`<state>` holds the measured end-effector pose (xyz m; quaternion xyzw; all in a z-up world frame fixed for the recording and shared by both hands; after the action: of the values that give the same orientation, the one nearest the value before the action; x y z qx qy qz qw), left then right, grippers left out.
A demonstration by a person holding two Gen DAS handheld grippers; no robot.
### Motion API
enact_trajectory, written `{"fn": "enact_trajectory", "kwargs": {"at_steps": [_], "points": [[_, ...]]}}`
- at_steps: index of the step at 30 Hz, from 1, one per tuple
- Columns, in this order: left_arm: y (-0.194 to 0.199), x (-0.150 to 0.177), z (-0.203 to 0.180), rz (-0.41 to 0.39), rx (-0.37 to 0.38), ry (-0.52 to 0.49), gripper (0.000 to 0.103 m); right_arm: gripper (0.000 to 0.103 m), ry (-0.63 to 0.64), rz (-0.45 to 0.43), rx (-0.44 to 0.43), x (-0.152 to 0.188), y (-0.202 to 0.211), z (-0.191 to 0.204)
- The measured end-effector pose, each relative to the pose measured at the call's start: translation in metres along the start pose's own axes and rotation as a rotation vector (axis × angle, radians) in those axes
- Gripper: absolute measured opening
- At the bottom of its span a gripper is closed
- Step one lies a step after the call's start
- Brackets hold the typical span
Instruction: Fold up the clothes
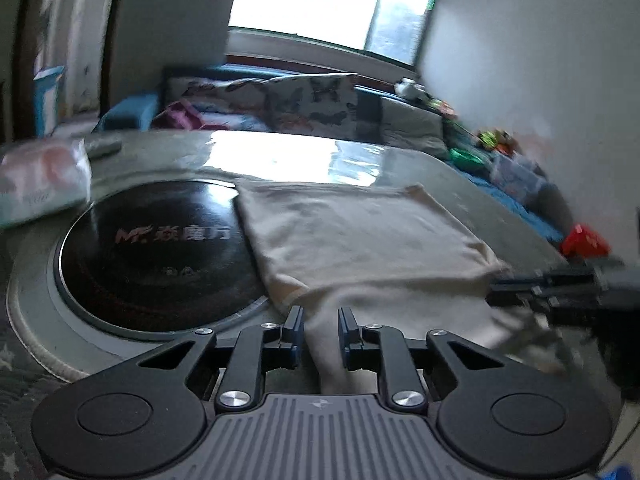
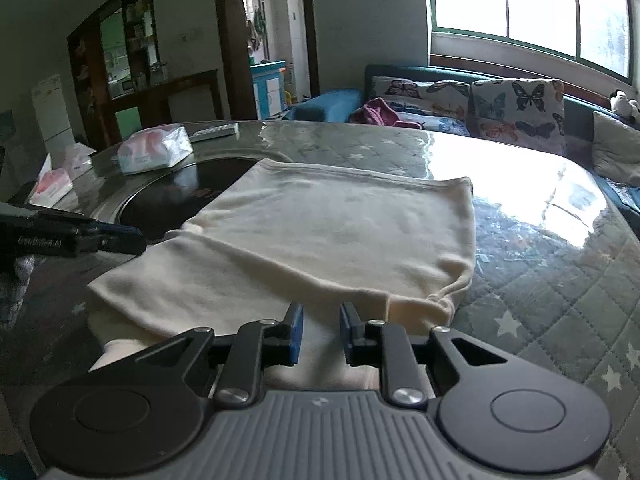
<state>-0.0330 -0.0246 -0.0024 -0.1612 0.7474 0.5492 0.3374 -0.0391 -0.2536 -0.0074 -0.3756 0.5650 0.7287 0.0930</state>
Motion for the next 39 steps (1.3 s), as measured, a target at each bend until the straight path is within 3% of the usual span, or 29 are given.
{"fn": "enact_trajectory", "kwargs": {"at_steps": [4,10,16,24,32,39], "points": [[-0.003,0.017,-0.011,0.029,-0.061,-0.097,0.020,0.025,0.020,0.024,-0.001,0.010,0.003,0.004],[0.010,0.014,-0.009,0.005,-0.100,-0.091,0.023,0.026,0.058,0.032,0.013,0.018,0.016,0.008],[0.014,0.001,-0.039,-0.045,-0.055,-0.152,0.023,0.027,0.061,-0.002,0.002,0.008,0.020,0.013],[-0.008,0.019,-0.059,0.002,-0.057,-0.257,0.023,0.028,0.085,0.046,-0.010,0.021,0.013,0.019],[-0.003,0.004,-0.072,-0.042,-0.021,-0.256,0.023,0.030,0.090,0.014,-0.028,0.012,0.017,0.027],[-0.024,0.019,-0.082,0.021,0.004,-0.273,0.024,0.031,0.114,0.042,-0.045,0.016,0.013,0.037]]}}
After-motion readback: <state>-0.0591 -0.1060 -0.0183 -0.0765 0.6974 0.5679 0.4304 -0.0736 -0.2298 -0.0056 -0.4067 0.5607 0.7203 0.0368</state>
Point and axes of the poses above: each gripper's, at about its wrist camera, not at the fingertips, and y roughly against the way its jaws point, z to its left, x to its underside, the point moved 6 cm from there along -y, roughly the way its jaws point, and after that the axes turned 11 degrees about z, right-handed, at the moved point
